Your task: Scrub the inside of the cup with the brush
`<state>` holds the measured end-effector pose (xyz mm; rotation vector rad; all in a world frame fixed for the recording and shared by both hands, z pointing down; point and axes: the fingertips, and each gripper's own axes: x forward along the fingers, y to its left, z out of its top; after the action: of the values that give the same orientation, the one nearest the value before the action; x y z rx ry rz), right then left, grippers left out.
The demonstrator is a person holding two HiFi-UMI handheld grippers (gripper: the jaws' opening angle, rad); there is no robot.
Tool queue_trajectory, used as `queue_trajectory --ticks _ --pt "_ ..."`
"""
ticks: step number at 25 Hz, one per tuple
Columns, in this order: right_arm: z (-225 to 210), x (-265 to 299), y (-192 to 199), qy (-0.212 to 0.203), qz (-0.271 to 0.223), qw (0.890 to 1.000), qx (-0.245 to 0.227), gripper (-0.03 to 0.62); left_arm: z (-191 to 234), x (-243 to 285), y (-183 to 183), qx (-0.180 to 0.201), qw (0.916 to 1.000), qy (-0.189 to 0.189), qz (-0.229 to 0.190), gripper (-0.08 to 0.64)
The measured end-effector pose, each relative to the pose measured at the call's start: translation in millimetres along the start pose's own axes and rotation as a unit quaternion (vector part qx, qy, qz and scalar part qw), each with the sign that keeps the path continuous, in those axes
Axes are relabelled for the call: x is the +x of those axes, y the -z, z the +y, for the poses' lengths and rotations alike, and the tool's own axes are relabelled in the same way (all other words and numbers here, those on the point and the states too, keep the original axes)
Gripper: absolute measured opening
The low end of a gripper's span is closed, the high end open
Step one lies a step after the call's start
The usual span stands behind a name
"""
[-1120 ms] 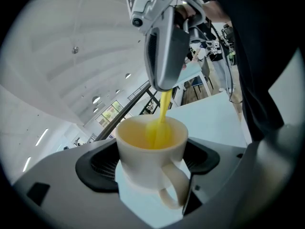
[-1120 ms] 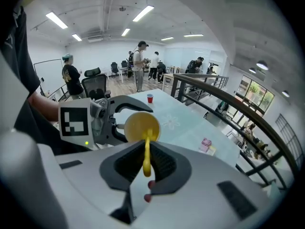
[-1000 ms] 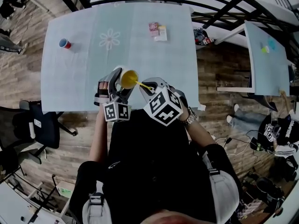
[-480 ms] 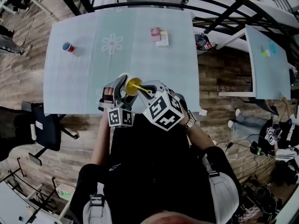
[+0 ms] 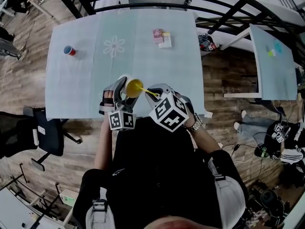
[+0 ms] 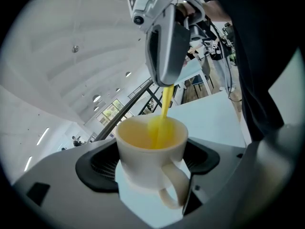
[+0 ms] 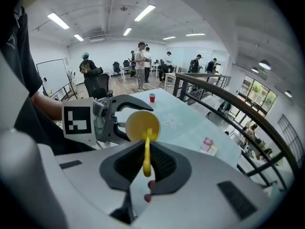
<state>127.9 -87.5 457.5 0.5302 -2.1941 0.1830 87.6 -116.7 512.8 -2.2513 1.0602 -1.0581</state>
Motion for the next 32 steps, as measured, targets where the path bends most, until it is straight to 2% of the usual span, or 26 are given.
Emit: queue_trajectory --ticks 9,14,17,20,27,32 --pt "30 -6 -13 -0.041 -0.015 0.999 -0.022 0.038 0 1 3 -0.004 1.0 -0.002 0.007 0.4" --pt "18 -9 -25 -0.023 -0.036 0.999 -0.019 0.038 -9 2 -4 0.0 0.9999 0.011 0.001 0.4" --pt "1 -9 -21 0.001 -0.033 0.999 -0.01 0.038 -14 2 -9 -0.005 0.9999 0.016 -0.004 0.4" --pt "-9 -7 -12 0.008 -0.023 1.0 0.002 0.038 -12 3 -9 -0.005 0.9998 0.015 -0.007 0.4" --pt "0 10 9 0.009 0.011 1.0 0.006 0.038 -6 5 -5 -0.005 0.9998 0.018 -0.01 0.4" --pt "11 15 13 0.006 0.027 1.0 0.013 0.038 -12 8 -7 0.004 0.999 0.039 -0.023 0.4"
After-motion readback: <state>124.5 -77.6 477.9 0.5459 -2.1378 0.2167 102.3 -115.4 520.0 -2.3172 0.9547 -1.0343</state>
